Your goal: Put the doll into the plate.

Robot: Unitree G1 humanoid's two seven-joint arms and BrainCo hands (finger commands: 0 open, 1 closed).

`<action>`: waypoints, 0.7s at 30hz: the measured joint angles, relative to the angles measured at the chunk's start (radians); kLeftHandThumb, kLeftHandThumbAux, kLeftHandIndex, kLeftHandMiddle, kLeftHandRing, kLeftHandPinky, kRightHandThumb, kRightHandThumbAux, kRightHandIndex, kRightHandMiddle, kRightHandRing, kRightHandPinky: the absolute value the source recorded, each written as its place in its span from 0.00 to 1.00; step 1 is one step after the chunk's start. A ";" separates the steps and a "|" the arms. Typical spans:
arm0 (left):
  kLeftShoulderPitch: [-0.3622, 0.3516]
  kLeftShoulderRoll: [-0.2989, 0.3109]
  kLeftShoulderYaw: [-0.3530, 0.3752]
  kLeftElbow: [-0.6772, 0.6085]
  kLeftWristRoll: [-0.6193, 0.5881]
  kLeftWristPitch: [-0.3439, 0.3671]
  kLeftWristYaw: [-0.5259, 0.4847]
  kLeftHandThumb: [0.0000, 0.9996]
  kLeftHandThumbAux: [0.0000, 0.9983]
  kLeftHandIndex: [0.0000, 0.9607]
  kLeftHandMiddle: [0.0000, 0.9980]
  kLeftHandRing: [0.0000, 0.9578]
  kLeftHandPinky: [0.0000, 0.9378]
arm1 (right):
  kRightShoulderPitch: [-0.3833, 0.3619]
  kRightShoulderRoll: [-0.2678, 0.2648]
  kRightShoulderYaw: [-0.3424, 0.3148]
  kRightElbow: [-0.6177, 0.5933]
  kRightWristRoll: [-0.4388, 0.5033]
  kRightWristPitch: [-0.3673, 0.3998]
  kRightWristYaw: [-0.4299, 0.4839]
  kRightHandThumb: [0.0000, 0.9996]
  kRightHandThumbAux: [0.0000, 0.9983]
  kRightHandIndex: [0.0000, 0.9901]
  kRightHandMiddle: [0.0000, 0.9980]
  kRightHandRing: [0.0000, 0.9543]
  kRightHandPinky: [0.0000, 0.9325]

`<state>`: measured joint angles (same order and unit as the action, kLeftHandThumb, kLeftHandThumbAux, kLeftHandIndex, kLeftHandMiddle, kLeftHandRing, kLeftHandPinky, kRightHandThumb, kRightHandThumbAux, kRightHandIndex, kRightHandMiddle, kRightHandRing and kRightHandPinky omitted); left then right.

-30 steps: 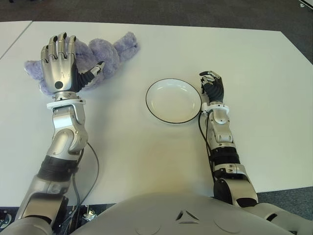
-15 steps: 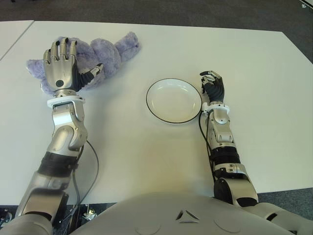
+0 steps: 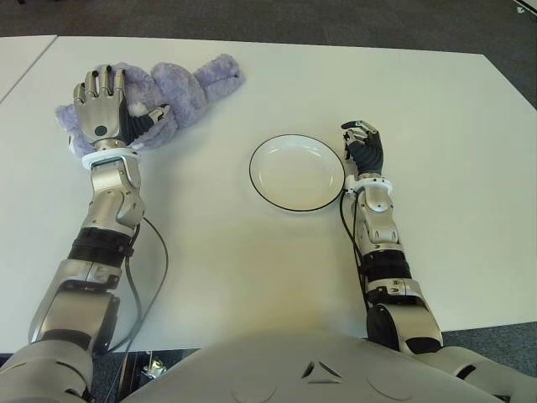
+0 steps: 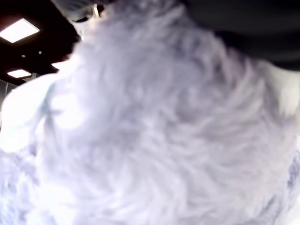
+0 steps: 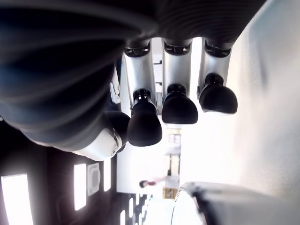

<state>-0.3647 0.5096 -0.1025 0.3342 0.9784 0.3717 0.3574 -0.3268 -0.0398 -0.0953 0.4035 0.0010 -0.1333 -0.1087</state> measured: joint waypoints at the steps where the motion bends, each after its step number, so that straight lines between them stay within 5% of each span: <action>1: -0.004 0.000 0.000 0.008 -0.004 0.000 0.007 0.09 0.17 0.00 0.00 0.00 0.00 | 0.000 0.000 0.000 0.001 0.000 -0.002 0.001 0.70 0.72 0.44 0.81 0.87 0.87; 14: -0.108 0.007 -0.017 0.166 -0.045 0.002 0.049 0.12 0.17 0.00 0.00 0.00 0.00 | -0.014 -0.001 0.000 0.026 0.000 -0.019 0.008 0.71 0.72 0.45 0.82 0.87 0.87; 21: -0.225 0.027 -0.053 0.360 -0.080 -0.073 0.093 0.16 0.18 0.00 0.00 0.00 0.00 | -0.017 -0.002 0.000 0.030 0.002 -0.024 0.018 0.71 0.72 0.45 0.82 0.87 0.89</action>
<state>-0.5893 0.5370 -0.1554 0.6943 0.8983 0.2987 0.4502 -0.3439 -0.0416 -0.0956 0.4339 0.0025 -0.1575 -0.0904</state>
